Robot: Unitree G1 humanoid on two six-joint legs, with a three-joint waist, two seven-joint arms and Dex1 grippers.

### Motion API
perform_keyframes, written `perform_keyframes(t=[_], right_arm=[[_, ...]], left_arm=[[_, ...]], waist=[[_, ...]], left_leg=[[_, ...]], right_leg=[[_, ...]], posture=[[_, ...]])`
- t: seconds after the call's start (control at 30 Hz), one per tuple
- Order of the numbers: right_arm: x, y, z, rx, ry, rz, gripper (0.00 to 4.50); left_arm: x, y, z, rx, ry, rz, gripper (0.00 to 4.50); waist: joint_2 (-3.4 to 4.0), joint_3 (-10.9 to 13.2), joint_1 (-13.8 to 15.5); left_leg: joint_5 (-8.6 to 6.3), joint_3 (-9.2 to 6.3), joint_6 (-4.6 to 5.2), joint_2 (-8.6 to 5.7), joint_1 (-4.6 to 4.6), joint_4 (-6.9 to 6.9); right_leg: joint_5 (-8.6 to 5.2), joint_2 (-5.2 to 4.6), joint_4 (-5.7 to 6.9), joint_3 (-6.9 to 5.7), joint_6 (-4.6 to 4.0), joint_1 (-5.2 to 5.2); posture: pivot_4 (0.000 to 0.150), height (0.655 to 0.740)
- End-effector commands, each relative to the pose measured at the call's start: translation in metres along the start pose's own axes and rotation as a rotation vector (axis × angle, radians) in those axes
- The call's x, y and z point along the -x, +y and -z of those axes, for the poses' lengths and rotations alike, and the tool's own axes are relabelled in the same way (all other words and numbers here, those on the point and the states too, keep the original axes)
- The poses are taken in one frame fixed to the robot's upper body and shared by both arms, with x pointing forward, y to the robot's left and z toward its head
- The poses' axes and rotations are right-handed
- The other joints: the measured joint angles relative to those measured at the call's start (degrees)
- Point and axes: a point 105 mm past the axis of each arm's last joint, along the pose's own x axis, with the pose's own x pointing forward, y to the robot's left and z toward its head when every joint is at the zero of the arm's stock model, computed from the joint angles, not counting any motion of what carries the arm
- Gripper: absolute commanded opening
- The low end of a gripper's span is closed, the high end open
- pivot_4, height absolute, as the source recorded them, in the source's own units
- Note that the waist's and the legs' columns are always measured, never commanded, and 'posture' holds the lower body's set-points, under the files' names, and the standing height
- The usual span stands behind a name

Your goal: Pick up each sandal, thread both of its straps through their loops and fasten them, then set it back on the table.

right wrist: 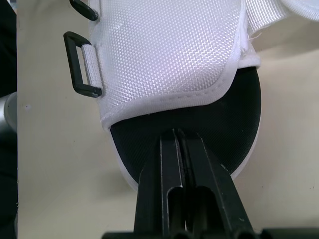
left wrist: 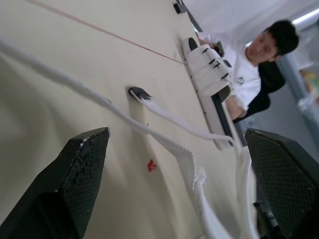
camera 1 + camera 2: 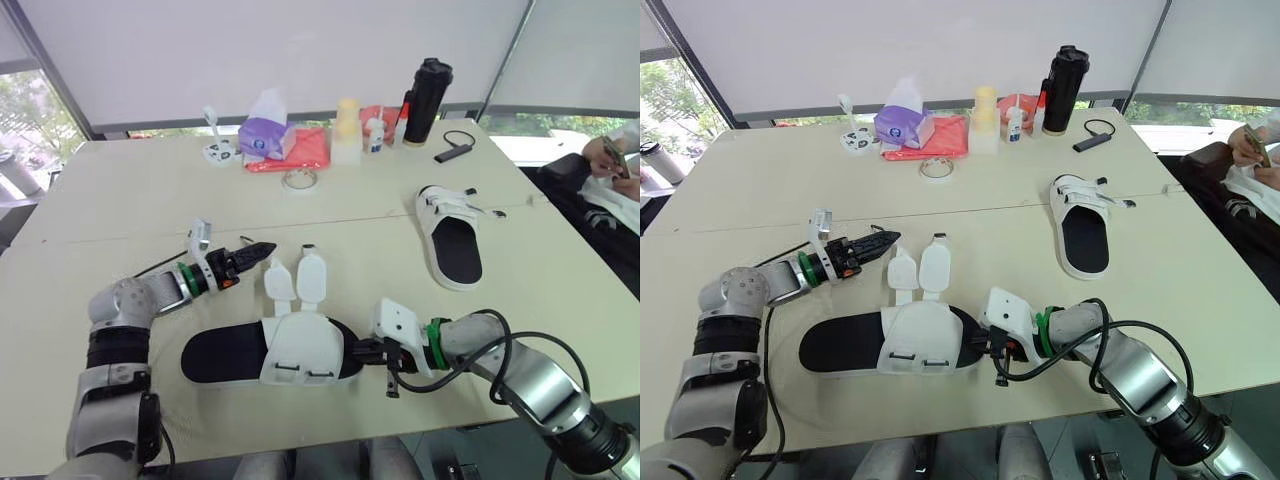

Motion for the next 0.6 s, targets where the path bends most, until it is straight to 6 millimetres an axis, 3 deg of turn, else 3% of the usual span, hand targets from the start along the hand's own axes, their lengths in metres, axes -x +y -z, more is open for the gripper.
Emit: perform_keyframes(t=[0.03,0.2,0.6], right_arm=[[-0.003,0.004,0.002,-0.007,0.012,-0.016,0.00],[-0.003,0.005,0.003,0.006,0.017,-0.017,0.00],[-0.004,0.005,0.003,0.024,0.022,-0.022,0.00]], left_arm=[[-0.001,-0.003,-0.017,0.045,-0.072,-0.008,4.47],[-0.014,0.010,-0.022,0.185,-0.142,-0.072,4.47],[-0.028,0.027,-0.023,0.233,-0.187,-0.150,4.47]], waist=[[-0.01,0.0,0.1],[-0.07,0.0,0.2],[-0.12,-0.1,0.2]], left_leg=[[0.00,0.00,0.00,0.00,0.01,0.00],[0.00,-0.01,-0.01,-0.01,0.02,0.03],[0.00,0.01,-0.02,-0.03,0.06,0.07]], right_leg=[[0.00,0.00,0.00,0.00,0.00,0.00],[0.00,-0.01,-0.01,0.00,0.00,0.04],[0.01,-0.01,0.00,-0.05,0.01,0.13]], posture=[[0.150,0.7400],[0.150,0.7400],[0.150,0.7400]])
